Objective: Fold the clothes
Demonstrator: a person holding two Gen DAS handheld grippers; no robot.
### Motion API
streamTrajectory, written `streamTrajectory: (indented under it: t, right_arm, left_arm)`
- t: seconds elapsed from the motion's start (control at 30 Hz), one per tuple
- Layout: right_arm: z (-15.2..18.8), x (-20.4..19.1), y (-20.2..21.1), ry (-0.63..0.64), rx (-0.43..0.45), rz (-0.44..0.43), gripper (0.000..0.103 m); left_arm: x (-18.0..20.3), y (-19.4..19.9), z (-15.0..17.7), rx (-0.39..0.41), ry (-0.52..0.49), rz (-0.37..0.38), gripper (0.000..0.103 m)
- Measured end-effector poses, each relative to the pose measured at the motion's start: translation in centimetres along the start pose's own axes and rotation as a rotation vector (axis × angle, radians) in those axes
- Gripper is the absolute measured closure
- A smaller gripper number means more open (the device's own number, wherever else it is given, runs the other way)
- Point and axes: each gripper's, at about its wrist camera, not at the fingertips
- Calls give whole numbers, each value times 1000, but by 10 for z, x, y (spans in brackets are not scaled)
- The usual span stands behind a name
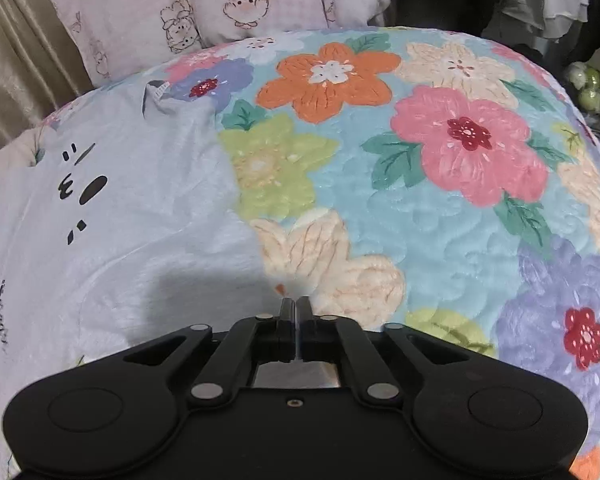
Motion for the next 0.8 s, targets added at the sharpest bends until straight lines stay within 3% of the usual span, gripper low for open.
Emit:
streamTrajectory:
  t: [0.1, 0.17, 0.23, 0.37, 0.43, 0.47, 0.5, 0.57, 0.6, 0.63, 0.67, 0.8]
  right_arm:
    - [-2, 7, 2, -55, 34, -80, 55]
    - [-2, 10, 2, -92, 58, -100, 51]
    - [-3, 14, 0, -129, 41, -114, 39]
    - [3, 8, -17, -111, -73, -228, 38]
    - [6, -4, -25, -50, -136, -220, 36]
    - [7, -11, -29, -17, -161, -197, 36]
    - [7, -16, -31, 16, -164, -172, 36]
    - [7, -27, -36, 84, -164, -118, 60]
    - [7, -31, -39, 117, -169, -89, 100]
    - [7, -31, -40, 132, -169, -75, 100]
    - [6, -31, -40, 144, -168, -64, 100]
    - [2, -27, -9, 136, -26, -65, 100]
  left_arm:
    - [6, 17, -1, 51, -62, -4, 86]
    - [4, 21, -1, 72, -57, 29, 77]
    - [1, 20, -1, 89, -27, 48, 71]
    - [11, 21, -1, 140, -17, 73, 69]
    - [17, 21, 0, 145, -57, 81, 53]
    - [22, 17, -1, 147, -72, 78, 51]
    - [26, 16, -1, 144, -84, 69, 51]
    - [29, 5, -2, 128, -97, 34, 49]
    - [29, 2, -1, 110, -97, 9, 40]
    - [28, -2, 0, 84, -94, -21, 27]
    - [27, -6, 1, 63, -93, -42, 24]
    - [27, -7, 5, 35, -112, -57, 25]
Point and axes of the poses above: each gripper's, at about its wrist camera, not at the fingertips, and y roughly against the way its jaws point, x to its right, z to its underside, and after that the axes turned 1 degree about y, right-handed
